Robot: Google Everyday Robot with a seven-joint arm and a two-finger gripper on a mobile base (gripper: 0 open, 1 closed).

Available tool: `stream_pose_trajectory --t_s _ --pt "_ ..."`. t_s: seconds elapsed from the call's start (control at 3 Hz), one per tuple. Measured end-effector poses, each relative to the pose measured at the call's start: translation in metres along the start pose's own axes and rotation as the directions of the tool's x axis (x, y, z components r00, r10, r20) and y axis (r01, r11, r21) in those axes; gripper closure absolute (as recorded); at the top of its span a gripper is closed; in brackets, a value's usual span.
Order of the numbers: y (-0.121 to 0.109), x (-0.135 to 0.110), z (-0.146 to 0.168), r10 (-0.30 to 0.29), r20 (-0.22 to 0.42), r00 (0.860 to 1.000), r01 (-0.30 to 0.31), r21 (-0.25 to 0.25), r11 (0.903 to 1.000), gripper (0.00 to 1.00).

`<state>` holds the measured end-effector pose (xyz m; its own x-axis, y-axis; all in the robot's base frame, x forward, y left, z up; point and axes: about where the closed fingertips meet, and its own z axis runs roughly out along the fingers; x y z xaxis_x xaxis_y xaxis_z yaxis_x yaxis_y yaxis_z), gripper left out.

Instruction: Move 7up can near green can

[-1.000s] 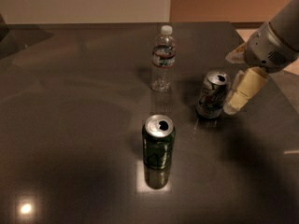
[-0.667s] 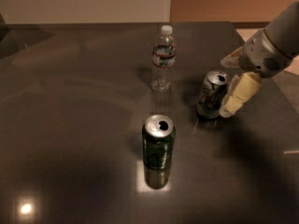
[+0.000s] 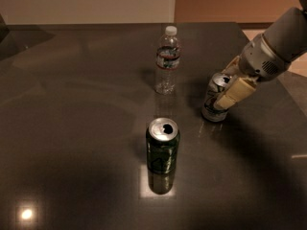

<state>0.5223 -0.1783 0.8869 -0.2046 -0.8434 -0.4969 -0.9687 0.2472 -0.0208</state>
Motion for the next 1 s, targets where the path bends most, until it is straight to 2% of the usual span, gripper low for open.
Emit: stream_pose_trajectory --t_s 0.33,0.67,1.0 --pt "0.004 -0.007 -0.001 -0.004 0.018 1.0 0.004 -0.008 1.0 0.61" --pt "0.025 -0.021 -0.005 -0.026 0.037 0.999 0.028 -0.043 0.9987 0.84" --pt "0.06 -0.032 -0.007 -0.053 0.043 0.998 0.057 -0.102 0.9931 1.0"
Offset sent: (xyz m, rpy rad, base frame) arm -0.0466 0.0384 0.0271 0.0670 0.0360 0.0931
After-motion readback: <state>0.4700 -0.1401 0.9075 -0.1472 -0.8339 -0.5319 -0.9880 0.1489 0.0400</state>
